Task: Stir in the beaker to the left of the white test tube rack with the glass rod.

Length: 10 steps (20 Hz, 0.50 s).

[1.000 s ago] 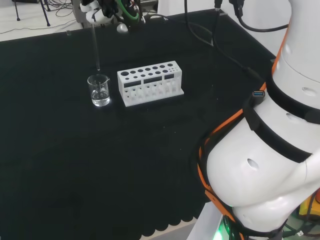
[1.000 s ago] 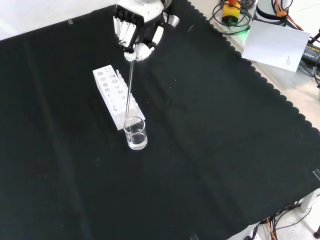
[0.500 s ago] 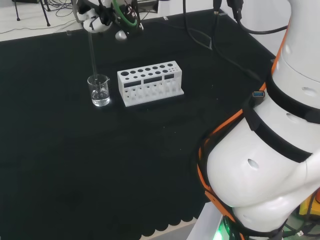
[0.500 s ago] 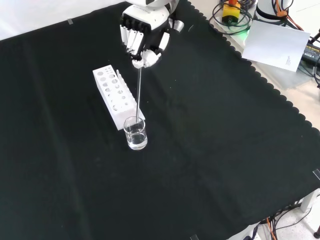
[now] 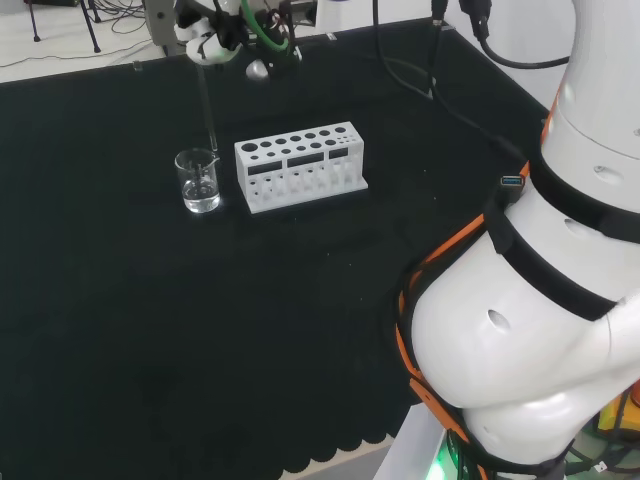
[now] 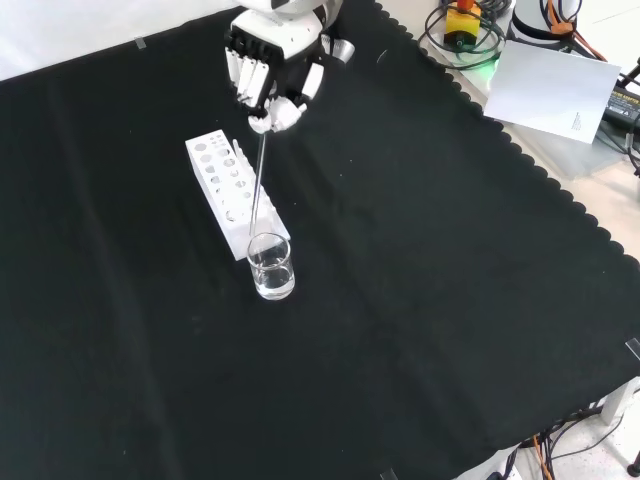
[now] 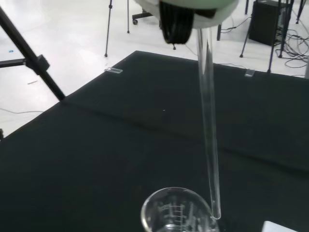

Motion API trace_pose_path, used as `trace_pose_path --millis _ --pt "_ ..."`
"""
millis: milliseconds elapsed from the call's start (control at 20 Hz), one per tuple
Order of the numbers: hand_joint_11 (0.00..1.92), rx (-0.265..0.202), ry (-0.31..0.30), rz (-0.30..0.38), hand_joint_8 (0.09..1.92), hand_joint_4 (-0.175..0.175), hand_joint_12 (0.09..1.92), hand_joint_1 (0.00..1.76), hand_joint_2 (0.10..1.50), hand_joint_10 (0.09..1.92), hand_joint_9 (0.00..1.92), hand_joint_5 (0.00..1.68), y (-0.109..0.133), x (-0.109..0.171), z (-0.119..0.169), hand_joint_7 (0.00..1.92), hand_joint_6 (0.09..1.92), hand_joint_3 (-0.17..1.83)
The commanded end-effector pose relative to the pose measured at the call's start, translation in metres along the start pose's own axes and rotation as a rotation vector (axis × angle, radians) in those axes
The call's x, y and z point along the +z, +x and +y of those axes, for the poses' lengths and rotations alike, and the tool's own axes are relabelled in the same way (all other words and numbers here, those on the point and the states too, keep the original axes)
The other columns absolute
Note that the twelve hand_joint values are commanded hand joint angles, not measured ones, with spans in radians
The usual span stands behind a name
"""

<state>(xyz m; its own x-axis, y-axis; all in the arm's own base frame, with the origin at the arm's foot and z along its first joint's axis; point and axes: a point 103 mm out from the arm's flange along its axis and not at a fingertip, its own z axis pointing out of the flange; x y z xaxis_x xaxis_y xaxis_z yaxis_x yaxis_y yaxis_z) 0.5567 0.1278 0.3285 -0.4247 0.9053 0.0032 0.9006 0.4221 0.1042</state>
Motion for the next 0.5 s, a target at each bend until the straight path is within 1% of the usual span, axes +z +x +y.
trace_pose_path --millis 50,300,500 --pt "1.62 -0.016 0.014 0.021 1.32 -0.175 1.03 1.29 0.79 1.04 1.67 1.06 0.007 0.012 0.009 1.06 0.72 0.62" --pt "1.62 -0.034 0.005 0.012 1.32 -0.175 1.03 1.29 0.79 1.04 1.67 1.06 0.012 0.009 0.013 1.06 0.72 0.62" --pt "1.62 -0.041 0.026 0.024 1.32 -0.175 1.03 1.29 0.79 1.04 1.67 1.06 0.010 0.025 0.014 1.06 0.72 0.62"
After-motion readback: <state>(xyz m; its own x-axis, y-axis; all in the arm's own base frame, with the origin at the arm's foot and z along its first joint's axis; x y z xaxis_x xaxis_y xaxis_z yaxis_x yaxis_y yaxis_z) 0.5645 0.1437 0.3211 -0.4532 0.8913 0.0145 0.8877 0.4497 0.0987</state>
